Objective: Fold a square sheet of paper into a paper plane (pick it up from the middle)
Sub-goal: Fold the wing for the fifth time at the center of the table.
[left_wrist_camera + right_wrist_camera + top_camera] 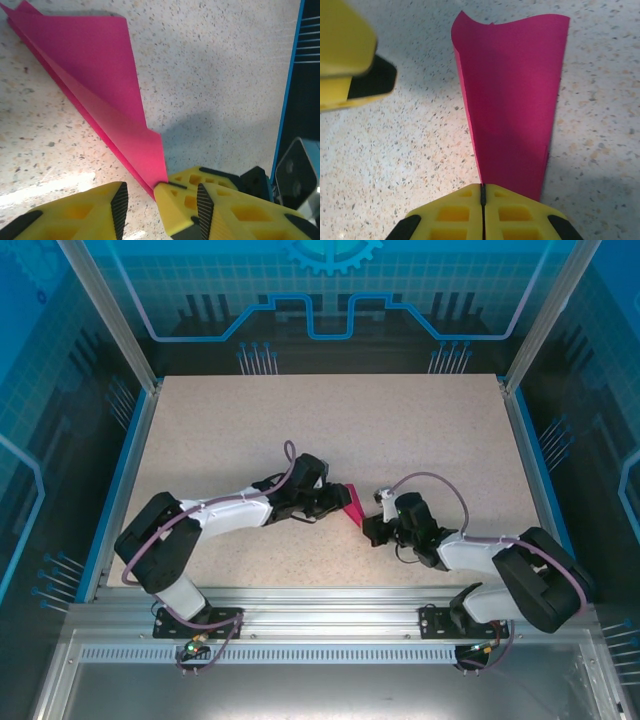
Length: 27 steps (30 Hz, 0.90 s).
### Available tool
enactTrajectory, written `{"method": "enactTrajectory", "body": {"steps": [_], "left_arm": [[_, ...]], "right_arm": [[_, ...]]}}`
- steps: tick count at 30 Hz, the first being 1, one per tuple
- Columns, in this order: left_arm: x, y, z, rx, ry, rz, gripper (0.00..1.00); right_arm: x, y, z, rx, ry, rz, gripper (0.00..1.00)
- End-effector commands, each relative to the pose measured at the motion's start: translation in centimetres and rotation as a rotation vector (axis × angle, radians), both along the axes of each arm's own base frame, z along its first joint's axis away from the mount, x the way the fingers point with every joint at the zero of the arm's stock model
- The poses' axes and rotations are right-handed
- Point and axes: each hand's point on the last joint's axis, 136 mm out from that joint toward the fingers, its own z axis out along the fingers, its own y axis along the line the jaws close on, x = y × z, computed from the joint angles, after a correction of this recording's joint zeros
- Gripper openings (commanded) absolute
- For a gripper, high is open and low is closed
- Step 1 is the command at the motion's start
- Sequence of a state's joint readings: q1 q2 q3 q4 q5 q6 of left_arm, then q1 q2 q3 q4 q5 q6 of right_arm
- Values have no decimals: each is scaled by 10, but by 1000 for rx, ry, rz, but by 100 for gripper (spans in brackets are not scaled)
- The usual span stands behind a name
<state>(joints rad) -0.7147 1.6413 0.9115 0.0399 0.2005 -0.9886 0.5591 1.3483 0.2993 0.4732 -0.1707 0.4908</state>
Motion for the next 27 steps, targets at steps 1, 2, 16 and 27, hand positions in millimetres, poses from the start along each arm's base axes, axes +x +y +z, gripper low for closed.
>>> {"method": "enactTrajectory", "body": {"steps": [1, 2, 16, 27], "left_arm": [[-4, -15, -2, -19, -3, -64, 42], [-5, -18, -3, -23, 0, -74, 41], [6, -55, -11, -73, 12, -151, 41], [21, -67, -20, -69, 10, -144, 39]], "right_arm": [[-2, -4, -6, 96, 103, -54, 6], [-2, -7, -9, 106, 129, -76, 7], [4, -23, -15, 198, 246, -156, 7], [3, -27, -10, 114, 233, -118, 18]]}}
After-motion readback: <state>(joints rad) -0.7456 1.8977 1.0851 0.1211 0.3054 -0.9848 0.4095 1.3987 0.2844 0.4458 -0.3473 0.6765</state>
